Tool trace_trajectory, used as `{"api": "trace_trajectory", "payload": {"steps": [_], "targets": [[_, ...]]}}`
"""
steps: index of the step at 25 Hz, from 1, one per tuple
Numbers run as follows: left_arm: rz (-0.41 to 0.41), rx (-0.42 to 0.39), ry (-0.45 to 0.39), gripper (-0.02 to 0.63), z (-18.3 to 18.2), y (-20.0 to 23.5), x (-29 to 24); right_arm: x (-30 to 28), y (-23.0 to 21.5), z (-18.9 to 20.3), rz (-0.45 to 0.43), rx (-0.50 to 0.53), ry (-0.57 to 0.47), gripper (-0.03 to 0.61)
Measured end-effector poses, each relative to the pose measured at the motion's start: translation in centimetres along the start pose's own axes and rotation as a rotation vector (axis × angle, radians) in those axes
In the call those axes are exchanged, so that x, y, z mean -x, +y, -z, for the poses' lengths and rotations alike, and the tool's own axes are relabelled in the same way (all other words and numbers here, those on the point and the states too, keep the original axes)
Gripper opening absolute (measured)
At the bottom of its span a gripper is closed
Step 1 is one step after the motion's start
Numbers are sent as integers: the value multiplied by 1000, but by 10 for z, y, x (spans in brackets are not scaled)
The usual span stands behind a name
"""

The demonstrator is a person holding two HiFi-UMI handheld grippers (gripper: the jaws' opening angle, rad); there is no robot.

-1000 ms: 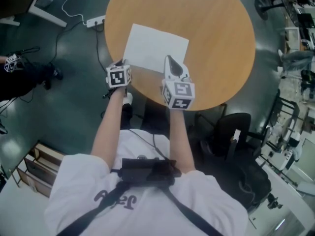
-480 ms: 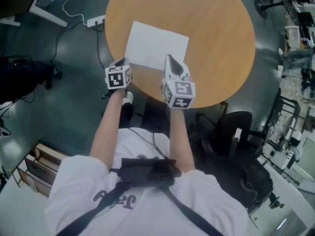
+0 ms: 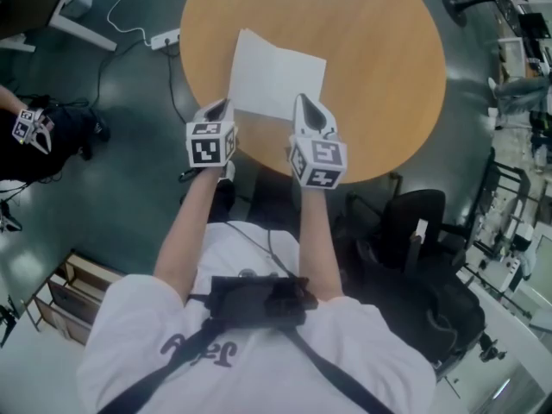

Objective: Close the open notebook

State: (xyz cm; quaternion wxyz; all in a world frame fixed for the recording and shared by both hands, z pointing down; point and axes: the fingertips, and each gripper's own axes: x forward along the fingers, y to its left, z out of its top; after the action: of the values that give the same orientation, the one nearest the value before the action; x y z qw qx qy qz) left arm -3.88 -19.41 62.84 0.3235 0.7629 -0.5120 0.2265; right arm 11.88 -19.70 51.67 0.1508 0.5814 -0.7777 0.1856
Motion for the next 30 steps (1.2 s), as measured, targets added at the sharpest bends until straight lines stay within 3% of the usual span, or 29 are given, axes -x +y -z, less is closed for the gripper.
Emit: {"api": "trace_trajectory", "payload": {"steps": [10, 30], "targets": [[105, -19, -28, 25, -19, -48, 11, 17, -19, -4, 49, -24, -37, 11], [254, -188, -4, 26, -20, -123, 3, 40, -56, 0, 157, -102, -68, 11]]}}
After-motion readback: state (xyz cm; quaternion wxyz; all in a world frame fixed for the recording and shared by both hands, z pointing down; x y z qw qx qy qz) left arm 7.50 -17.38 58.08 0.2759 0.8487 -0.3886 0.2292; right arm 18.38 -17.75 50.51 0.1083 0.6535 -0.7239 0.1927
